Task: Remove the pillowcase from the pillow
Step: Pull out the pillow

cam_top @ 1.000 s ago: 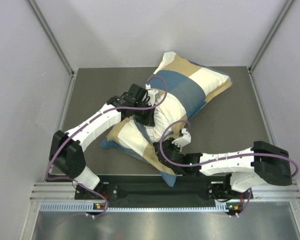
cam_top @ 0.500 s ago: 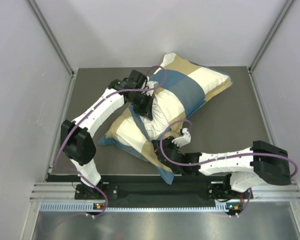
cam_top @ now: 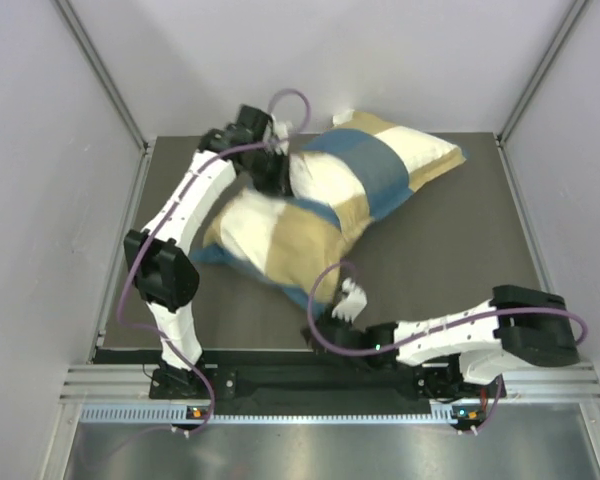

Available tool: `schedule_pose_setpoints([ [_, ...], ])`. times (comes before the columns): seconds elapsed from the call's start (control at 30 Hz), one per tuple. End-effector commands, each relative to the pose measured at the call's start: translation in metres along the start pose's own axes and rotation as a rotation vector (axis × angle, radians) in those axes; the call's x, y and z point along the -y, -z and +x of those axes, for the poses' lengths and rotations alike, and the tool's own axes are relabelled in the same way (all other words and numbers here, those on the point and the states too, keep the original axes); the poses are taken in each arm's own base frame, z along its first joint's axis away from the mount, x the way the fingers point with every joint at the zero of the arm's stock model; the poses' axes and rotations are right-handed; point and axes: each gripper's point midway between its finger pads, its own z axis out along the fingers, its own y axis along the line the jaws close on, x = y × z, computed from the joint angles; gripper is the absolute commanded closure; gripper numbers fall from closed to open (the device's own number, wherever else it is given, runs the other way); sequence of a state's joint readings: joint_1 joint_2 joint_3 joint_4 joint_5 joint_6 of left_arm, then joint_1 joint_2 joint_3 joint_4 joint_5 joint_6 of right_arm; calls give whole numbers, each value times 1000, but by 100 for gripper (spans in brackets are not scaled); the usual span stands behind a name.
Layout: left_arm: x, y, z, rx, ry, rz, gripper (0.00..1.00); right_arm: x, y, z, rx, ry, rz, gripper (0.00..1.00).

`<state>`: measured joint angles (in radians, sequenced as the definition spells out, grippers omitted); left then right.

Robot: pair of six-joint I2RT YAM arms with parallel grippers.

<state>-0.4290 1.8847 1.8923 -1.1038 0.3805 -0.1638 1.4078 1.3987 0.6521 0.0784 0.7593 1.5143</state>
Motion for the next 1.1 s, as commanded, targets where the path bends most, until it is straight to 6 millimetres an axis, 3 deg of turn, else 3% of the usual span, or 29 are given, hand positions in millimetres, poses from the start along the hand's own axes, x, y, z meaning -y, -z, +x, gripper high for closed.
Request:
schedule_pose_setpoints([
  [0.0,-35,200,-250,1133,-183,-190,100,159,77,91,-515,477,356,100],
  [0.2,-37,196,-253,1119,-184,-167,100,160,77,90,-509,475,357,100],
  [0.4,-34,181,-235,1087,-200,-127,100,143,75,75,-447,493,316,100],
  [0.43,-30,185,-230,1087,-208,-116,100,128,74,72,-432,505,282,100],
  [0.5,-24,172,-216,1045,-217,-69,100,110,74,50,-353,551,266,100],
  [0.53,-13,186,-211,1076,-233,-52,100,82,75,42,-323,571,219,100],
  [0.57,-12,169,-201,1040,-222,-40,100,63,75,25,-256,574,191,100],
  [0.6,0,182,-193,1063,-241,-25,100,57,80,11,-226,615,202,100],
  [0.63,8,182,-187,1062,-251,-11,100,27,85,-1,-195,616,153,100],
  [0.67,12,169,-176,1031,-249,-1,100,7,90,-20,-138,607,115,100],
  [0.7,26,182,-165,1052,-263,17,100,-1,95,-31,-114,634,109,100],
  [0.73,34,182,-158,1052,-268,34,100,-24,103,-44,-88,634,68,98],
  [0.8,59,174,-128,1020,-284,89,100,-45,113,-73,-11,632,26,92],
  [0.83,67,171,-118,1010,-290,101,100,-57,119,-85,13,606,1,83],
  [0.87,79,150,-99,964,-292,118,100,-64,124,-96,39,590,-20,77],
  [0.9,92,160,-86,981,-304,138,100,-68,125,-105,55,581,-28,71],
  [0.93,100,157,-76,975,-308,155,100,-73,127,-110,66,579,-46,51],
  [0.97,114,150,-57,957,-293,188,100,-74,130,-117,75,556,-59,40],
  [1.0,122,148,-48,949,-292,215,100,-74,131,-119,77,549,-66,31],
  [1.03,129,144,-40,938,-282,244,100,-69,130,-119,79,542,-61,16],
  [1.07,135,133,-28,913,-277,256,100,-65,131,-121,79,530,-62,11],
])
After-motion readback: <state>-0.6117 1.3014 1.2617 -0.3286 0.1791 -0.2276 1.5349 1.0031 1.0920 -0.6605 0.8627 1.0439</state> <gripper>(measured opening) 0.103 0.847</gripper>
